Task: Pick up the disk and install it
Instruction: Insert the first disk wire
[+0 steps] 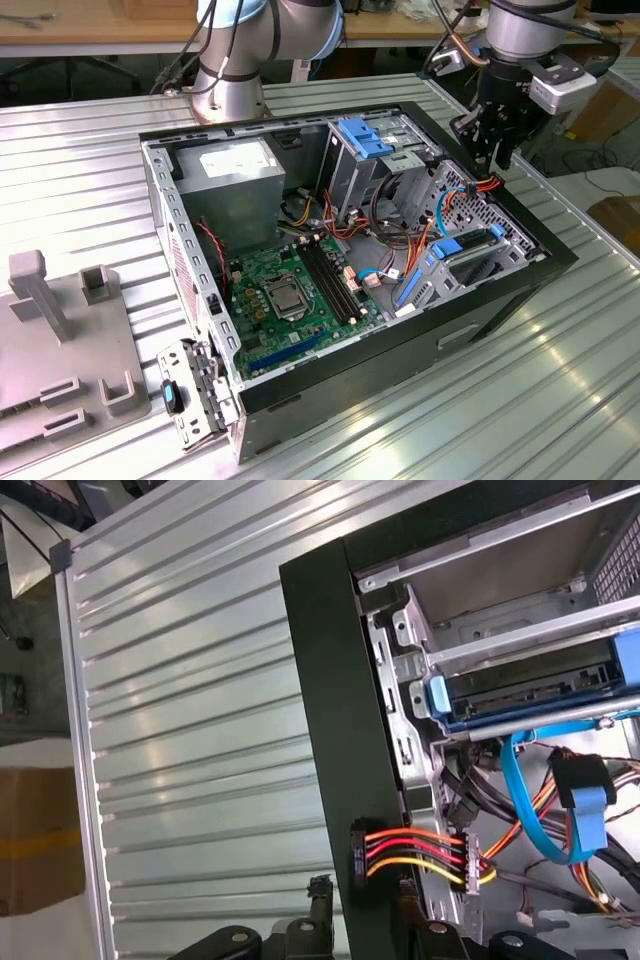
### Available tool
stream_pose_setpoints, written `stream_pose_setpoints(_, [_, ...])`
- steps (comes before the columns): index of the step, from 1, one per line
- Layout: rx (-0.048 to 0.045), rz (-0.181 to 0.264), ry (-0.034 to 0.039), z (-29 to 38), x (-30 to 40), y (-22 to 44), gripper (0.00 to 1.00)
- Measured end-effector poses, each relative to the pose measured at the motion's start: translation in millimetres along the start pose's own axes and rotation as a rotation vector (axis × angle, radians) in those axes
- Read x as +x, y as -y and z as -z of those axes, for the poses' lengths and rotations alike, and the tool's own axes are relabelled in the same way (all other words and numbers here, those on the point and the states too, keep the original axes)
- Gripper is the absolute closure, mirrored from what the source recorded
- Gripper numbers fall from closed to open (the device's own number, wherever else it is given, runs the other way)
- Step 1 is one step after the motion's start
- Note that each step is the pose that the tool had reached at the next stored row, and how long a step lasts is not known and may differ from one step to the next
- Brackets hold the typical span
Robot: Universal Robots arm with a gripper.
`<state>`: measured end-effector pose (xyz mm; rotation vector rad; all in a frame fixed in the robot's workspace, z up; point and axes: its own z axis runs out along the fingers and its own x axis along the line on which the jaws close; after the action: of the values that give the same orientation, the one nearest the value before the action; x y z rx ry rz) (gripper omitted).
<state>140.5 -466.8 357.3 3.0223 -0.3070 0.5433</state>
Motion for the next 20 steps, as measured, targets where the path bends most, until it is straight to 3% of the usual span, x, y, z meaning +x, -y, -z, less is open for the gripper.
stream_pose_setpoints(7, [-0.0063,0.002,-0.0006,-1.3,2.5,-13.9,0.64])
stream_pose_setpoints(18, [-0.0068,0.003,-0.0007,1.2,3.9,-17.3,0.64])
stream_pose_setpoints(20, [-0.0027,0.013,-0.0009,0.6,4.2,-19.8,0.64])
